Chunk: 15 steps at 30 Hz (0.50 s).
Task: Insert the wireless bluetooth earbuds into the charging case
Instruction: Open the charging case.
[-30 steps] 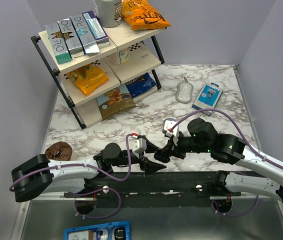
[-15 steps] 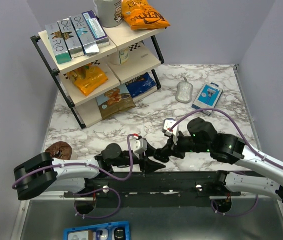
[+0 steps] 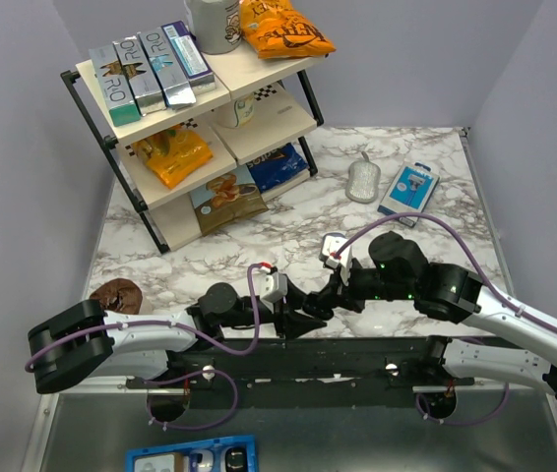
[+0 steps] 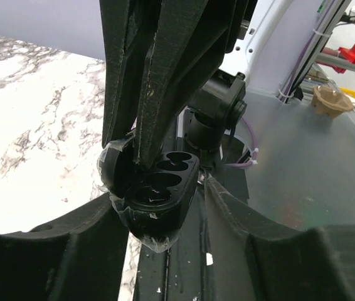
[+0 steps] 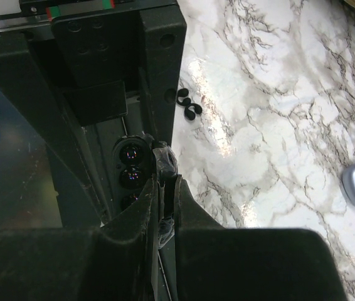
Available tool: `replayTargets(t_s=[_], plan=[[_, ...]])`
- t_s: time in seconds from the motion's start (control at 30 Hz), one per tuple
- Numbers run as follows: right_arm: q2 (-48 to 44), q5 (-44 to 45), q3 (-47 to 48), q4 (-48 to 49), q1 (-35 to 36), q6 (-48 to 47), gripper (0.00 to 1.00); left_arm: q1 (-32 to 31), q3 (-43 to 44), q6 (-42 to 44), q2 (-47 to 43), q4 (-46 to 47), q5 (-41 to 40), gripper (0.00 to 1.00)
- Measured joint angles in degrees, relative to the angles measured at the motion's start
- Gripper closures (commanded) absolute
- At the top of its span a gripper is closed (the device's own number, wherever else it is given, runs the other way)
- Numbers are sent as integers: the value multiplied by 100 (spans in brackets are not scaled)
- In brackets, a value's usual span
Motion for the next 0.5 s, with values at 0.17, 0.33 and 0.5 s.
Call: replayTargets(t_s=[0.17,0.33,0.5], plan=[[0,-22,-31,37,0,2,99,0,-59,-22,0,59,0,55],[0,-57,-33,37,0,0,99,0,-70,-42,0,79,0,60],[0,-101,-33,42,0,2,99,-2,-101,-74,0,127,-4,40]])
